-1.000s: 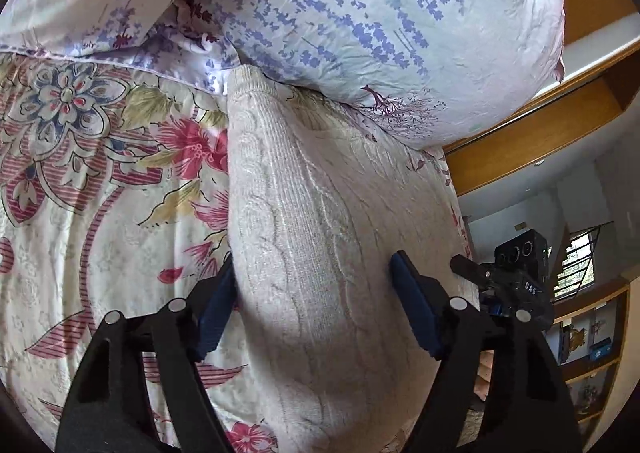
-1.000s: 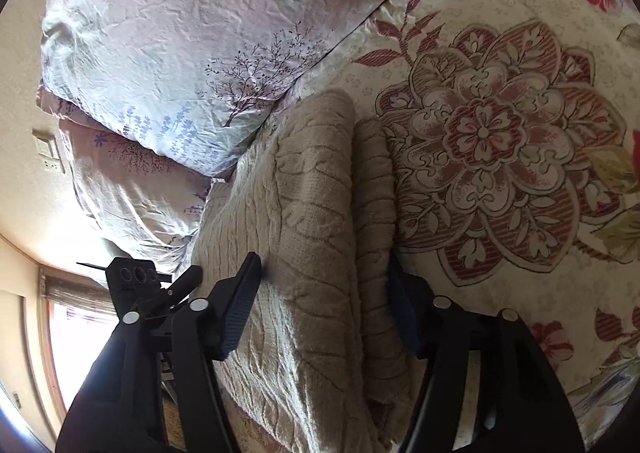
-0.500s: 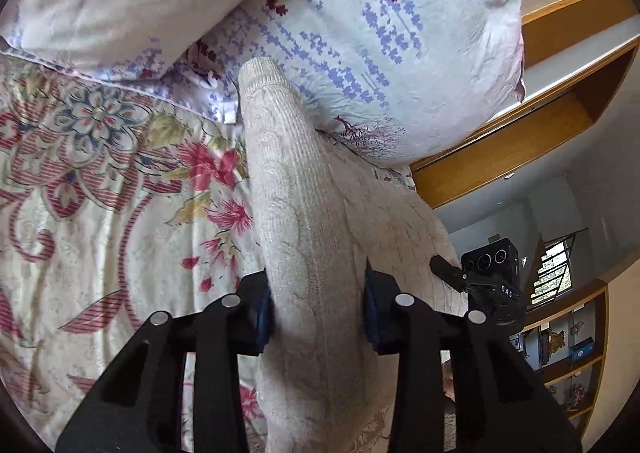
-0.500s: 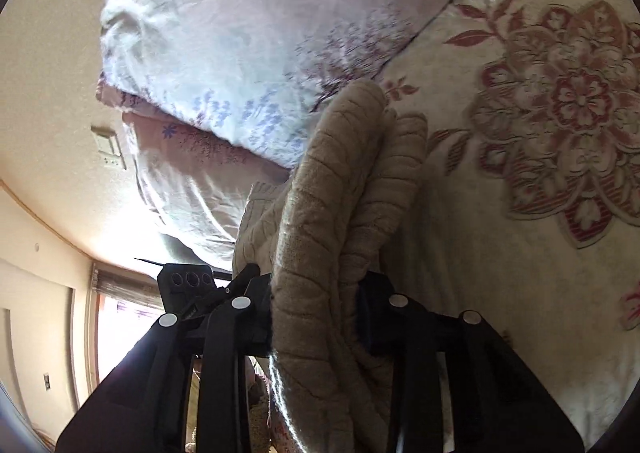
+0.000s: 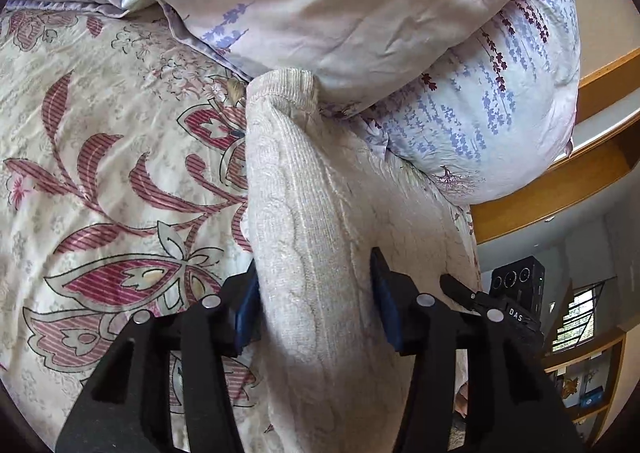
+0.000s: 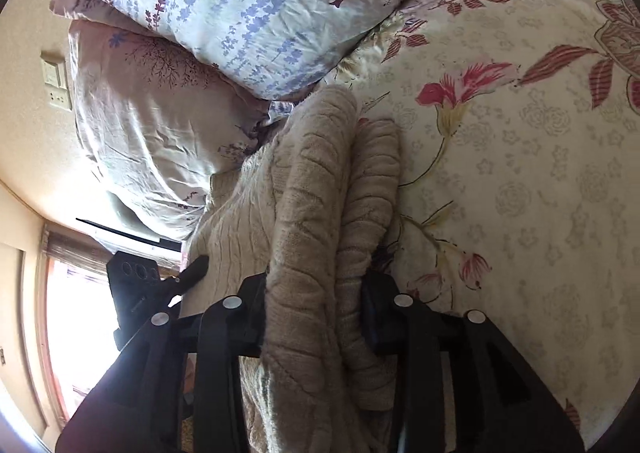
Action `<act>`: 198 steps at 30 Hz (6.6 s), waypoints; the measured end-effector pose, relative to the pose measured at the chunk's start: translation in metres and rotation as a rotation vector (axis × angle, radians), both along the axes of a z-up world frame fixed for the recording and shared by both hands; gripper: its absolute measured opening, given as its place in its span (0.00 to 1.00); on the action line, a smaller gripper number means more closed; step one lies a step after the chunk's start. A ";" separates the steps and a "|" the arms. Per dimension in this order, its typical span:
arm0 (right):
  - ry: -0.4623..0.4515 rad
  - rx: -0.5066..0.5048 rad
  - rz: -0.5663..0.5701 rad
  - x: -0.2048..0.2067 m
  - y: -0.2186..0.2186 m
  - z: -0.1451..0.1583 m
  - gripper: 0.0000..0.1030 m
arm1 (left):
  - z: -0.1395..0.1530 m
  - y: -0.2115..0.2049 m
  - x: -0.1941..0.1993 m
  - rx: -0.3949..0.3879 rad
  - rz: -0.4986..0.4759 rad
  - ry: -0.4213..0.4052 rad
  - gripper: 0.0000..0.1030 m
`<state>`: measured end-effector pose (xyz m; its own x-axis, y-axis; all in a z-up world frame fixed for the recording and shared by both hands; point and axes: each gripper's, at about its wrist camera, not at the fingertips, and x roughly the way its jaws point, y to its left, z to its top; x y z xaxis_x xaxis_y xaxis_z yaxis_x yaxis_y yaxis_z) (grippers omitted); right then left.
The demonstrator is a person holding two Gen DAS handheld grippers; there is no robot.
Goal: Fold small clothes
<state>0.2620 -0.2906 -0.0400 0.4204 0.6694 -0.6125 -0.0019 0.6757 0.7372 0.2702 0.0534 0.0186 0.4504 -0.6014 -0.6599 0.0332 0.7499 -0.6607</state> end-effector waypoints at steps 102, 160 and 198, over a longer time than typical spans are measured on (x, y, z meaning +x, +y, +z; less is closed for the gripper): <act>-0.270 -0.848 -0.066 -0.160 0.060 0.020 0.99 | 0.005 -0.057 -0.164 0.809 0.095 -0.154 0.98; -0.173 -0.845 -0.041 -0.151 0.064 0.007 0.99 | -0.006 -0.051 -0.161 0.728 0.090 -0.127 0.98; -0.173 -0.845 -0.043 -0.151 0.064 0.007 0.99 | -0.005 -0.051 -0.160 0.728 0.090 -0.127 0.98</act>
